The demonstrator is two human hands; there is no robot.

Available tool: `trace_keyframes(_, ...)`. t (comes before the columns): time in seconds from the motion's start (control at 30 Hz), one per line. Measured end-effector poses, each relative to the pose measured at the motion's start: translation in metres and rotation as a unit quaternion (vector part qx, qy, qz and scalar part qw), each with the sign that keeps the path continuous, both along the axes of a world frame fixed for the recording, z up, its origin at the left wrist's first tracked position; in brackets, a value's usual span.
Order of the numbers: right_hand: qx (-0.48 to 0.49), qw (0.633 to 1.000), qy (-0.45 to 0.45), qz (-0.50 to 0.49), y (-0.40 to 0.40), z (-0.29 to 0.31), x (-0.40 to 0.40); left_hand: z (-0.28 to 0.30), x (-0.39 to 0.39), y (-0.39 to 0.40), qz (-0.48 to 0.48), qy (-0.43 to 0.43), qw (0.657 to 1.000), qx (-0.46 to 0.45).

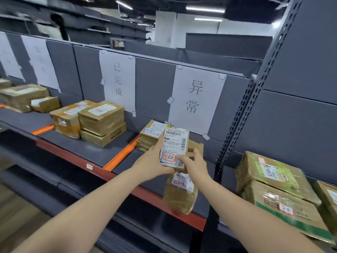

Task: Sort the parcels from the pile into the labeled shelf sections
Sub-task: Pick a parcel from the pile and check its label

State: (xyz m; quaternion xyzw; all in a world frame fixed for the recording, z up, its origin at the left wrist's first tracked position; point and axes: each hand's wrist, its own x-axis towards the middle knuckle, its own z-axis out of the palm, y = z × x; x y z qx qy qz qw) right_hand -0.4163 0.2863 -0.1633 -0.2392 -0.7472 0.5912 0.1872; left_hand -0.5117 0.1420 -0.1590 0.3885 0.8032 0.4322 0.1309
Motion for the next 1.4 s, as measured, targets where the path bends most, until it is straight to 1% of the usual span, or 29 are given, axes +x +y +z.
trace_keyframes(0.13,0.003,1.000,-0.003,0.030,-0.006,-0.002,-0.024,-0.003,-0.012,-0.009,0.015,-0.025,1.000,-0.011)
trace_keyframes(0.23,0.003,0.999,-0.011,0.049,-0.015,-0.005,-0.040,-0.001,-0.018,-0.021,0.047,-0.012,0.999,-0.016)
trace_keyframes(0.27,-0.001,0.998,-0.010,0.055,-0.019,-0.005,-0.045,0.000,-0.020,-0.024,0.041,-0.015,0.999,-0.014)
trace_keyframes(0.33,-0.003,0.998,-0.009,0.056,-0.026,-0.008,-0.056,-0.003,-0.027,-0.031,0.027,-0.025,0.999,-0.015)
trace_keyframes(0.47,0.014,0.998,-0.021,0.059,-0.041,-0.008,-0.077,-0.006,-0.046,-0.052,0.069,-0.019,0.997,-0.005)
trace_keyframes(0.57,0.016,0.998,-0.019,0.060,-0.061,-0.007,-0.097,-0.004,-0.066,-0.071,0.084,-0.023,0.996,-0.026)
trace_keyframes(0.83,0.009,0.999,-0.020,0.048,-0.143,-0.005,-0.157,-0.006,-0.135,-0.148,0.070,-0.015,0.996,-0.053)
trace_keyframes(1.07,-0.033,0.999,-0.016,0.022,-0.216,-0.009,-0.211,0.005,-0.186,-0.220,0.019,-0.025,0.999,-0.033)
trace_keyframes(1.23,-0.016,0.999,-0.026,0.010,-0.246,-0.012,-0.242,0.001,-0.222,-0.250,0.015,-0.034,0.999,-0.027)
trace_keyframes(1.4,-0.013,1.000,-0.022,0.006,-0.259,-0.010,-0.274,-0.001,-0.259,-0.263,0.045,0.010,0.998,-0.047)
